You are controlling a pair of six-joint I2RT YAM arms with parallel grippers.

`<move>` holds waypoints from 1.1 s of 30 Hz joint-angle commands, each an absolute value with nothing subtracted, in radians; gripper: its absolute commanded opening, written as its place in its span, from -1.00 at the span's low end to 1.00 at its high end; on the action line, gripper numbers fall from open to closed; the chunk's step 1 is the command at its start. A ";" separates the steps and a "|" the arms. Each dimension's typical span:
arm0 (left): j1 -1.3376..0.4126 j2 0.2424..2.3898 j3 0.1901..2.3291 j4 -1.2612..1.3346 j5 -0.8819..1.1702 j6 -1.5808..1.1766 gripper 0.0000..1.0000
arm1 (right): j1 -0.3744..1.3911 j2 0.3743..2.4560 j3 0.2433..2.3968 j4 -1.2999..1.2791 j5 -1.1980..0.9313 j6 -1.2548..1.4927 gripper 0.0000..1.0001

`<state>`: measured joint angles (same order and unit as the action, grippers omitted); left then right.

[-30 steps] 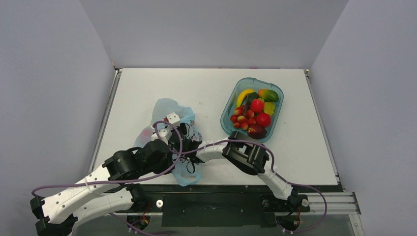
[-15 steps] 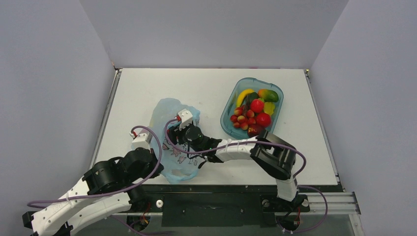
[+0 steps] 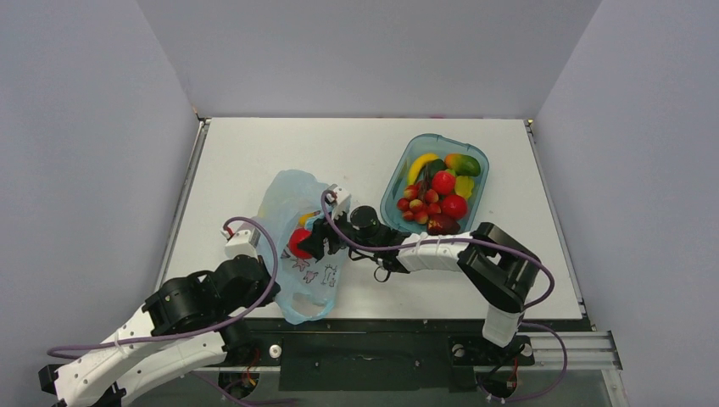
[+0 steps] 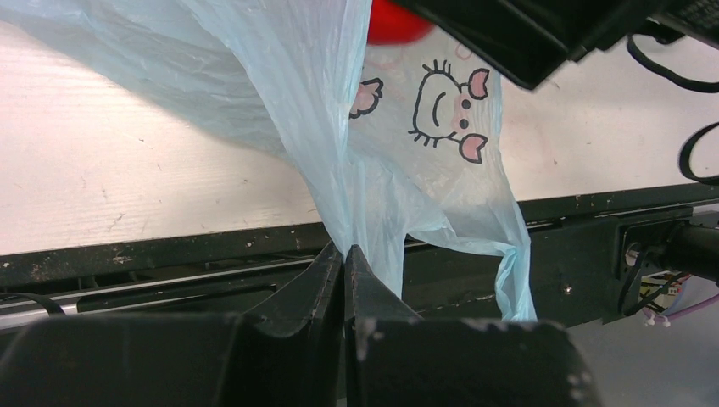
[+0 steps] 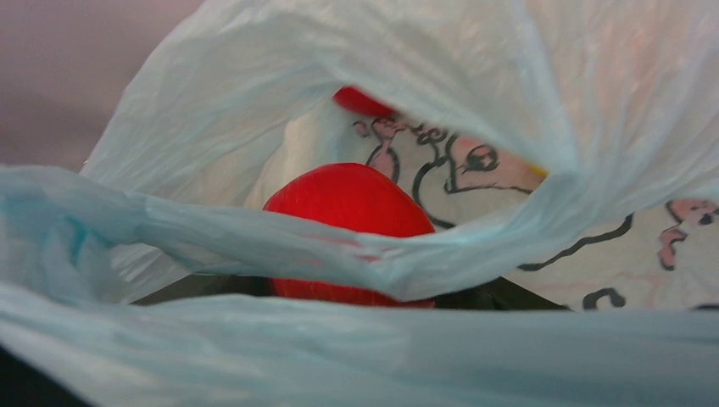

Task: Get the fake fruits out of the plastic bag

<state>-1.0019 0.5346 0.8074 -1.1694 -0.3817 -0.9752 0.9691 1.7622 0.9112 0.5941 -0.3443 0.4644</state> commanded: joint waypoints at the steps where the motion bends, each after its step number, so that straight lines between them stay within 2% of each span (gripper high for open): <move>1: -1.004 0.571 0.858 -1.137 -0.403 -0.917 -1.00 | 0.973 1.612 0.857 0.602 -0.497 0.501 -1.00; 9: -1.004 0.616 0.868 -1.144 -0.445 -0.884 -1.00 | 0.972 1.403 0.732 0.386 -0.448 0.432 -1.00; 13: -1.003 0.594 0.859 -1.132 -0.439 -0.880 -1.00 | 0.960 1.217 0.682 0.260 -0.380 0.382 -1.00; 17: -1.003 0.580 0.878 -1.131 -0.421 -0.853 -1.00 | 0.946 1.024 0.664 0.062 -0.227 0.313 -1.00; 23: -1.003 0.623 0.906 -1.133 -0.428 -0.807 -1.00 | 0.885 0.778 0.626 -0.093 -0.045 0.284 -1.00; 27: -1.002 0.653 0.907 -1.127 -0.435 -0.798 -1.00 | 0.845 0.705 0.633 -0.150 0.158 0.306 -1.00; 33: -1.002 0.622 0.895 -1.123 -0.438 -0.812 -1.00 | 0.729 0.751 0.700 -0.181 0.343 0.297 -1.00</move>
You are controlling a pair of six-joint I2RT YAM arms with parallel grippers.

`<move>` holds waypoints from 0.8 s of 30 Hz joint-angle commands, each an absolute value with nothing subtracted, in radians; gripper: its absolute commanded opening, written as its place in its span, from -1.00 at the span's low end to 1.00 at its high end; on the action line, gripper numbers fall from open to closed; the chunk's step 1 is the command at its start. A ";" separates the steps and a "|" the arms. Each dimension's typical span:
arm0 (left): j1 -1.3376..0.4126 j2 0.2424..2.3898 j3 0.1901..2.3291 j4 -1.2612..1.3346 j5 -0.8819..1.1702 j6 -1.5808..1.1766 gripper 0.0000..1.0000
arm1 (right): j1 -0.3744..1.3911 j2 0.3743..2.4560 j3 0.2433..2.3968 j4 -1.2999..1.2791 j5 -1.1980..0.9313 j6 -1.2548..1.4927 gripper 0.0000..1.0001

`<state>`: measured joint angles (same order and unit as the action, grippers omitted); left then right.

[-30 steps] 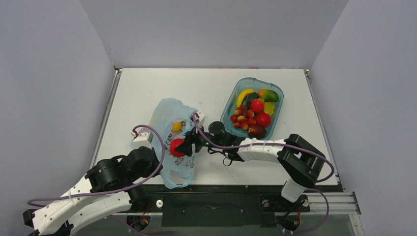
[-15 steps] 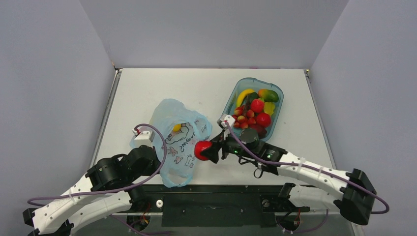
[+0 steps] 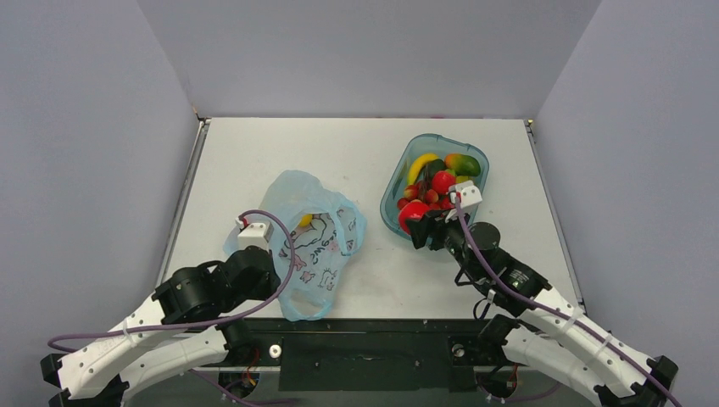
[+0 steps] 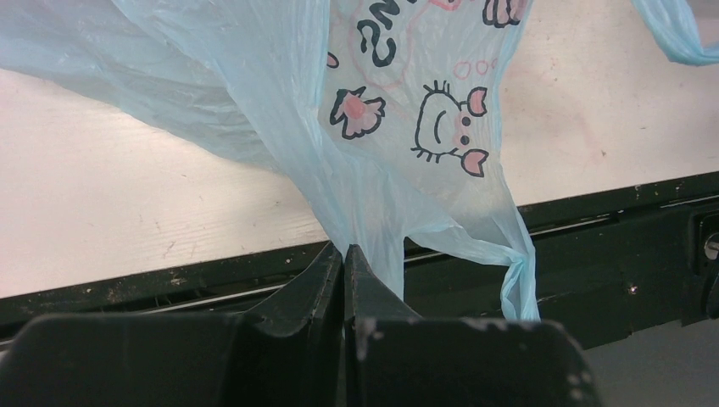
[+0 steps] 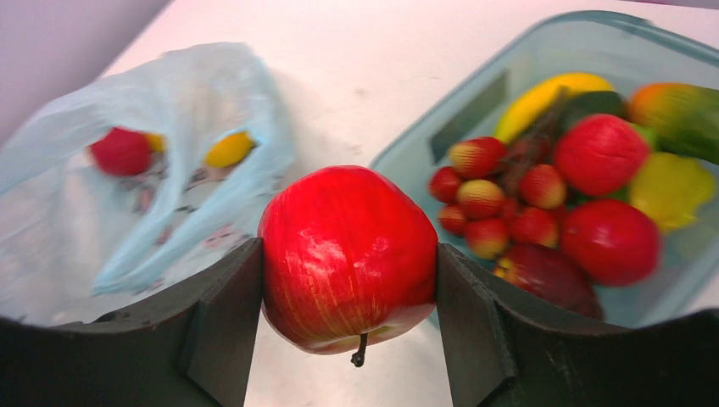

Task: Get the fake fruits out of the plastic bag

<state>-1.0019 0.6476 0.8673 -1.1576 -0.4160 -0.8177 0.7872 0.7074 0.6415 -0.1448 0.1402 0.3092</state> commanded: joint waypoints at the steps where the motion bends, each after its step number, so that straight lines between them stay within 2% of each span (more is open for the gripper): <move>1: -1.002 0.619 0.895 -1.124 -0.443 -0.815 -1.00 | 0.692 0.783 0.714 -0.176 0.361 0.302 -1.00; 8: -1.002 0.630 0.907 -1.109 -0.409 -0.772 -1.00 | 0.528 1.015 0.769 -0.022 0.392 0.318 -1.00; 15: -1.004 0.657 0.912 -1.080 -0.374 -0.736 -1.00 | 0.370 1.362 0.949 0.114 0.359 0.331 -1.00; 21: -1.003 0.643 0.878 -1.046 -0.358 -0.704 -1.00 | 0.325 1.608 1.176 0.078 0.349 0.260 -1.00; 24: -1.005 0.632 0.872 -1.043 -0.361 -0.707 -1.00 | 0.317 1.699 1.263 0.052 0.346 0.233 -0.93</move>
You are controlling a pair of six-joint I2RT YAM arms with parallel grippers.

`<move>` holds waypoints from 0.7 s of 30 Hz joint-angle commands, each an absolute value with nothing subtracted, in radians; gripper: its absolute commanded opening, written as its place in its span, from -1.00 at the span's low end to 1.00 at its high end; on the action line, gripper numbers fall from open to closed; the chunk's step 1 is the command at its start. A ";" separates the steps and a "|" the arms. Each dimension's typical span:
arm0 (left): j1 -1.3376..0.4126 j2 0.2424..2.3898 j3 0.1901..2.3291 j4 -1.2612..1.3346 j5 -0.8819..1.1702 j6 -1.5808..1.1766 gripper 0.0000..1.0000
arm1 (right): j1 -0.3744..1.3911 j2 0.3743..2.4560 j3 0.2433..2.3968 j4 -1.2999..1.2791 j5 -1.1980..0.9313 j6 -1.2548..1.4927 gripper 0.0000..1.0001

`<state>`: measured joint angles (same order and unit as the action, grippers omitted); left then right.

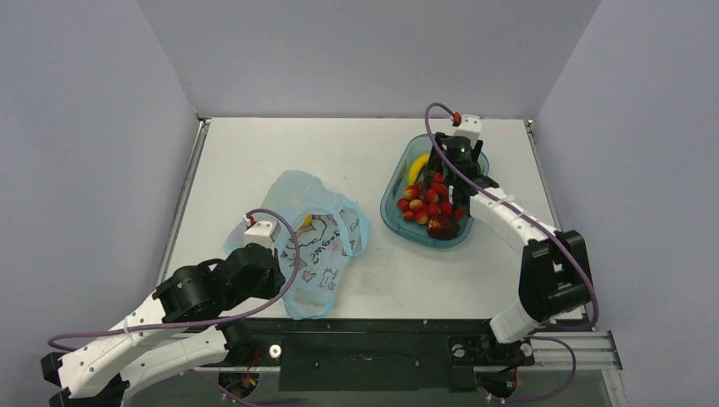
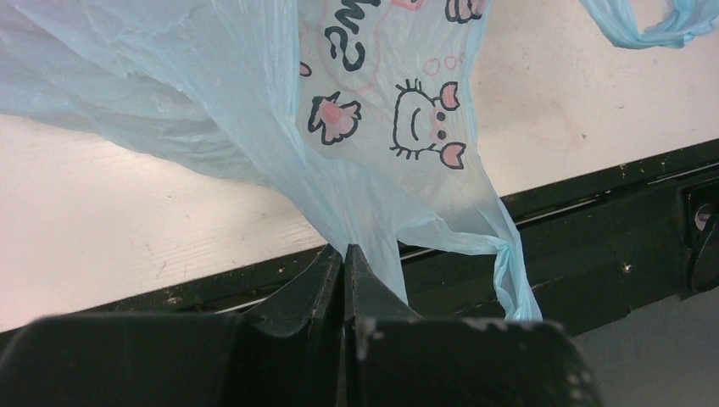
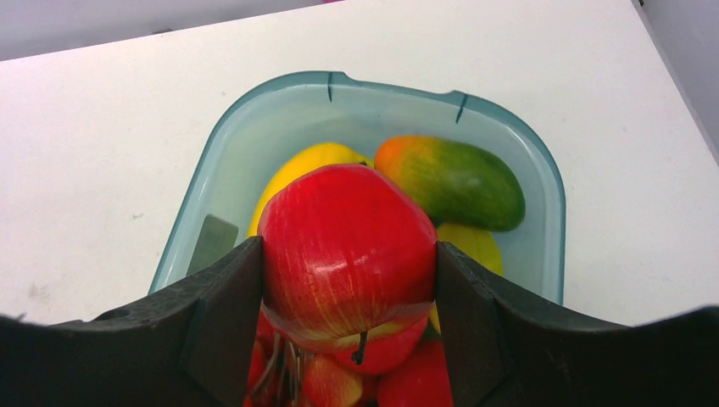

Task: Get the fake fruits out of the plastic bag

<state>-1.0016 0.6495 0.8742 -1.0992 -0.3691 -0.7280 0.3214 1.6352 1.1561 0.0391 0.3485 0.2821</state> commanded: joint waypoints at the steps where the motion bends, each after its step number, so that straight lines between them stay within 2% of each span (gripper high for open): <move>1: -1.004 0.627 0.870 -1.043 -0.359 -0.708 -1.00 | 0.316 1.716 1.295 0.043 0.347 0.229 -0.84; 4: -1.006 0.612 0.869 -1.043 -0.363 -0.716 -1.00 | 0.315 1.770 1.325 0.007 0.359 0.224 -0.57; 6: -1.006 0.599 0.868 -1.043 -0.368 -0.718 -1.00 | 0.313 1.790 1.331 0.004 0.361 0.222 -0.30; 7: -1.006 0.591 0.867 -1.043 -0.369 -0.720 -1.00 | 0.313 1.795 1.336 0.004 0.361 0.222 -0.06; 8: -1.006 0.587 0.867 -1.042 -0.370 -0.720 -1.00 | 0.313 1.804 1.340 0.003 0.359 0.221 0.05; 9: -1.006 0.581 0.866 -1.042 -0.371 -0.720 -1.00 | 0.314 1.810 1.350 -0.014 0.357 0.221 0.27; 10: -1.007 0.580 0.865 -1.042 -0.371 -0.720 -1.00 | 0.313 1.818 1.357 -0.039 0.353 0.222 0.39; 14: -1.007 0.588 0.864 -1.042 -0.374 -0.721 -1.00 | 0.315 1.807 1.391 -0.096 0.346 0.249 0.65; 21: -1.006 0.621 0.865 -1.039 -0.363 -0.716 -1.00 | 0.338 1.650 1.323 -0.135 0.333 0.302 0.76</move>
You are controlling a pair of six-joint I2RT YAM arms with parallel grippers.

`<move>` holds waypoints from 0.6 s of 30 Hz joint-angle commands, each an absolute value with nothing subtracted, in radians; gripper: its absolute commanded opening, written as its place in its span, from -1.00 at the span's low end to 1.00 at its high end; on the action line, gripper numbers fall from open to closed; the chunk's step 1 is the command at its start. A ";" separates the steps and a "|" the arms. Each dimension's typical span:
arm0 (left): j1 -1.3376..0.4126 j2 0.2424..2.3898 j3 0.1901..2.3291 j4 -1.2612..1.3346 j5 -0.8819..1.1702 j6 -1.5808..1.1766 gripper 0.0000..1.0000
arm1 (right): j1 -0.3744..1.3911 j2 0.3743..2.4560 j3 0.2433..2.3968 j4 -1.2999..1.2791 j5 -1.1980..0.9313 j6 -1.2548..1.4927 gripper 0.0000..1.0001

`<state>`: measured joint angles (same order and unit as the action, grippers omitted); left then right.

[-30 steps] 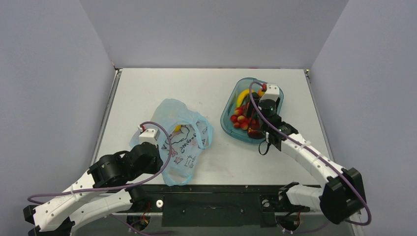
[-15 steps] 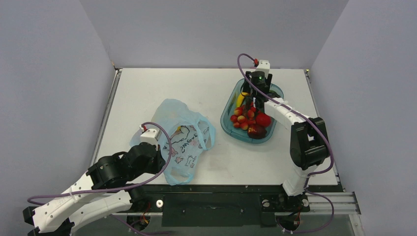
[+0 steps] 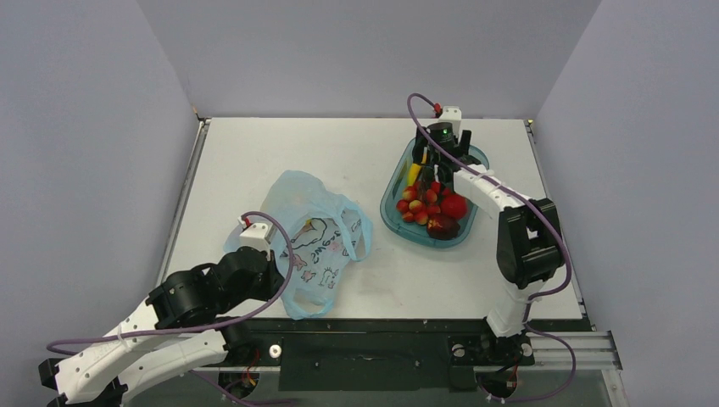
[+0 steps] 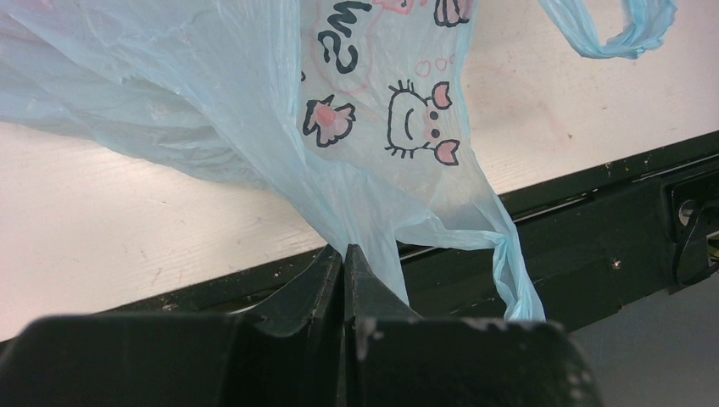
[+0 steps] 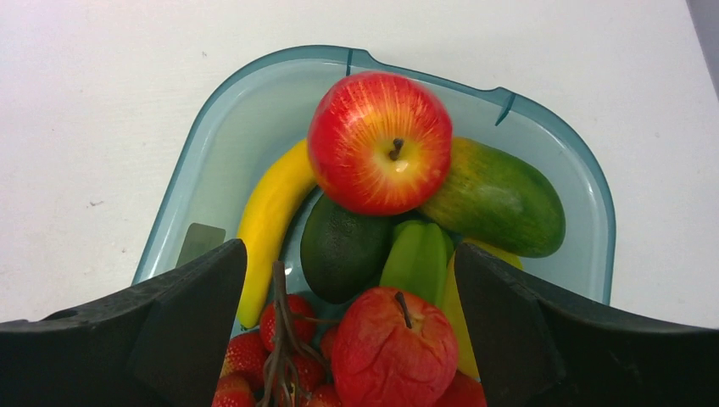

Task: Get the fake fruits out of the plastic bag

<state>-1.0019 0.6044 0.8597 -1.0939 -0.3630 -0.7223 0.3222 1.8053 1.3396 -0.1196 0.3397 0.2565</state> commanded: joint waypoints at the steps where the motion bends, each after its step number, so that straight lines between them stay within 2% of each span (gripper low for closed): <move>1: -1.006 0.623 0.865 -1.039 -0.362 -0.713 -1.00 | 0.352 1.626 1.283 -0.133 0.323 0.313 0.76; 12: -1.007 0.613 0.863 -1.031 -0.352 -0.705 -1.00 | 0.650 1.180 0.841 0.001 0.226 0.480 0.62; 18: -1.008 0.599 0.861 -1.025 -0.341 -0.698 -1.00 | 0.798 0.965 0.616 0.003 0.214 0.545 0.60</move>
<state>-1.0019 0.6136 0.8589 -1.0801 -0.3546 -0.7170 0.7269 1.0794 0.7044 -0.0410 0.2314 0.4755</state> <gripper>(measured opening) 0.004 0.803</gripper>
